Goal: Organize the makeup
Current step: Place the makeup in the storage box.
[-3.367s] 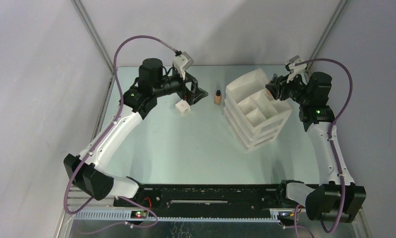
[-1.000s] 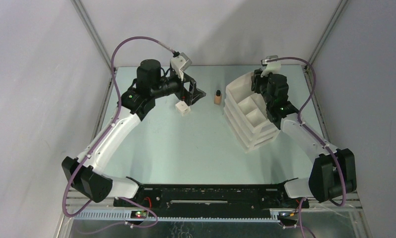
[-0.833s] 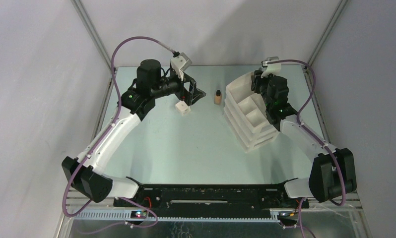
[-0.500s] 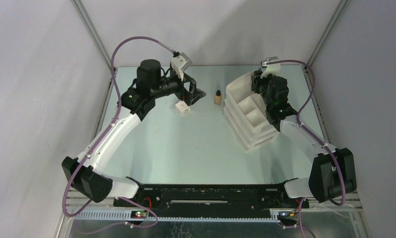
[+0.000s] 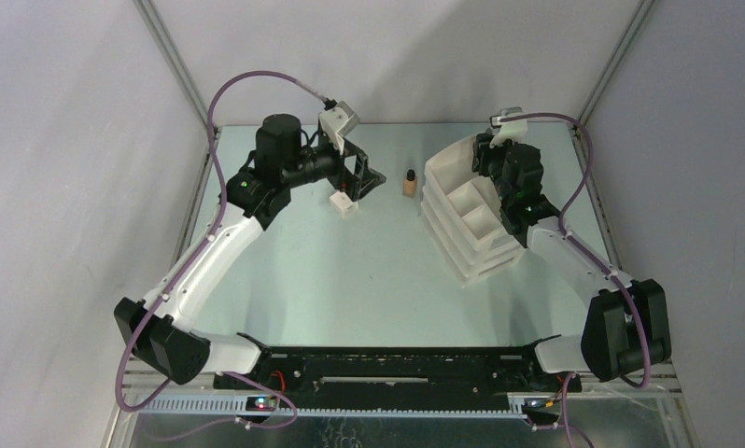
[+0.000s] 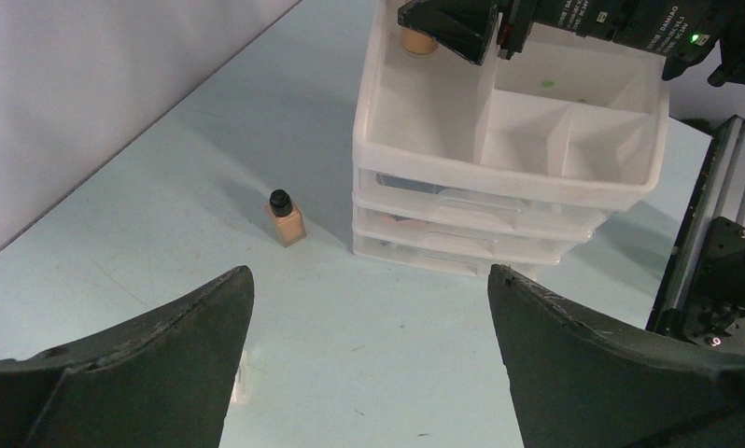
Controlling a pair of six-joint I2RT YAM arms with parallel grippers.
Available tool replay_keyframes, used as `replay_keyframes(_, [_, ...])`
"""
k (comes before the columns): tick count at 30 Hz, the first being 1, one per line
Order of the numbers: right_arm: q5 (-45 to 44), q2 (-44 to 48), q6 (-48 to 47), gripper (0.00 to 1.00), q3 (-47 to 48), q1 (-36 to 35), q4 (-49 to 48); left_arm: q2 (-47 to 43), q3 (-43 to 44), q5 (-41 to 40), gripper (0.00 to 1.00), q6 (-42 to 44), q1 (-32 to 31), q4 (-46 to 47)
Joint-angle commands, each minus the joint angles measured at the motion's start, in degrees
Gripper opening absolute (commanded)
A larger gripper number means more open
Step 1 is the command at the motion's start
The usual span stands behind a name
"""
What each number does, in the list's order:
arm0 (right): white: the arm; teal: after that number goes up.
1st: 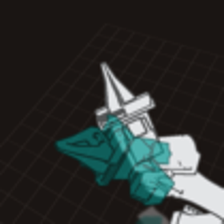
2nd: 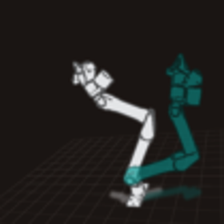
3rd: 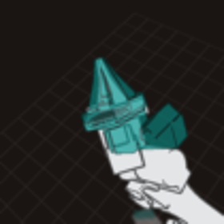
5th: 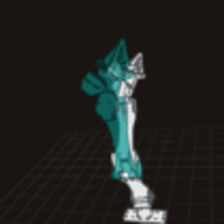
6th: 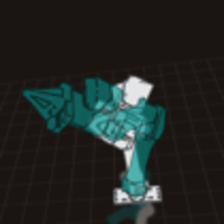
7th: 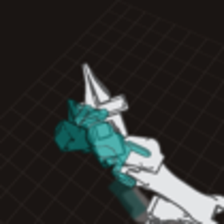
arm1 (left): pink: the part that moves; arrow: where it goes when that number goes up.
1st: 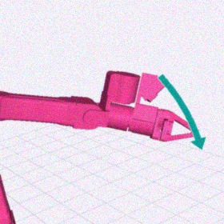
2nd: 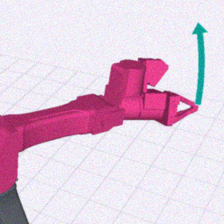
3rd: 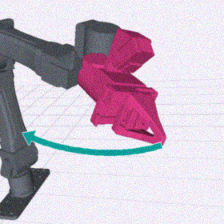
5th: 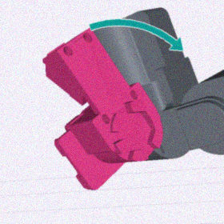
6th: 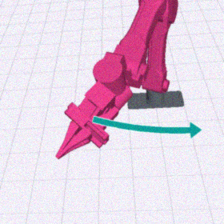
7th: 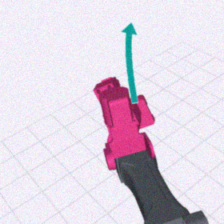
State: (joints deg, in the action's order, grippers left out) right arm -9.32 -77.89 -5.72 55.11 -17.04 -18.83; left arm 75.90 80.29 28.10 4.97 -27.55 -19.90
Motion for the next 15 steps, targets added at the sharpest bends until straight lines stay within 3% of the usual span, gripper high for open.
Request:
replay_keyframes(1, [-0.18,3.03,-0.35,0.57,0.17,-0.39,-1.44,-2.0,-1.14,-1.14,1.0,1.48,0.36,1.53])
replay_keyframes(9, [-0.07,5.28,-0.59,0.68,0.17,-0.4,-1.36,-0.57,-1.02,-3.08,1.0,2.5,0.48,1.5])
replay_keyframes(15, [2.15,8.84,-0.78,0.75,2.26,-0.37,2.07,7.26,3.33,-4.84,1.0,3.71,0.57,1.72])
